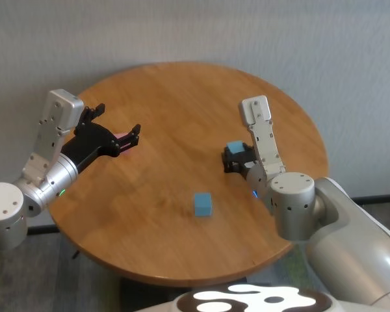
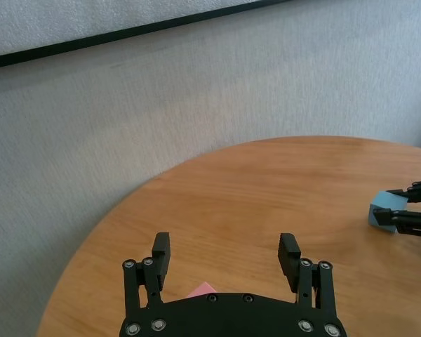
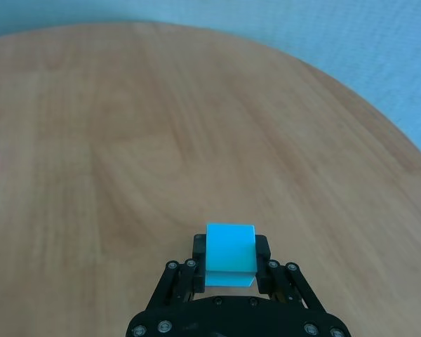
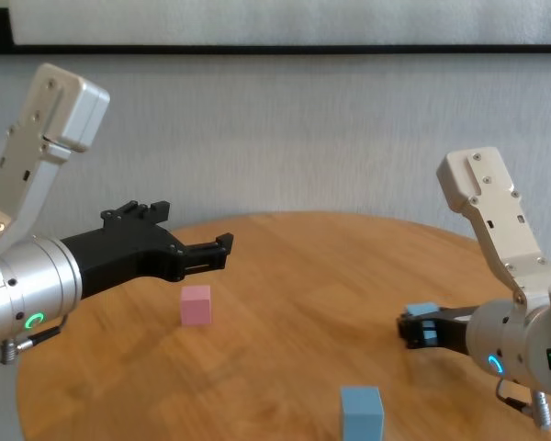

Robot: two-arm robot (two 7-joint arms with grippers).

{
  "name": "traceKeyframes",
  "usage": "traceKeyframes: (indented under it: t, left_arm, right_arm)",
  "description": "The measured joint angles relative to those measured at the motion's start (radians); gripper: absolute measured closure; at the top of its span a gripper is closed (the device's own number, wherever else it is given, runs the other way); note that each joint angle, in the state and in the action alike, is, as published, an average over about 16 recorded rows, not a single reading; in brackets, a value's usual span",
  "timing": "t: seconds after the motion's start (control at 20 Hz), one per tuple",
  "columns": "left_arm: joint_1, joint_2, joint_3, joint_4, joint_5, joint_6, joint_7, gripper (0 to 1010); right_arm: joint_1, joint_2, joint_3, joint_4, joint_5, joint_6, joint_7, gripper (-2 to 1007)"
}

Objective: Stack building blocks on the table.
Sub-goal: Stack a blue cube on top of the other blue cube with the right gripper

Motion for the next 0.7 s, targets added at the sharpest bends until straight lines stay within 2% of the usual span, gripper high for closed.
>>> traceKeyframes:
  t: [0.15, 0.25, 0.7]
  left_arm:
    - [0.0, 0.0, 0.0, 0.0, 0.0, 0.0, 0.0, 10]
    - [0.0, 0.0, 0.0, 0.0, 0.0, 0.0, 0.0, 10]
    - [0.0, 0.0, 0.0, 0.0, 0.0, 0.0, 0.0, 10]
  right_arm:
    - [-0.005, 0.029, -0.006, -0.022, 0.004, -0.016, 0.064, 643]
    - [-0.008, 0.053, -0.011, -0.04, 0.008, -0.032, 0.119, 643]
    - [-0.01, 0.185, -0.039, -0.124, 0.04, -0.107, 0.417, 643]
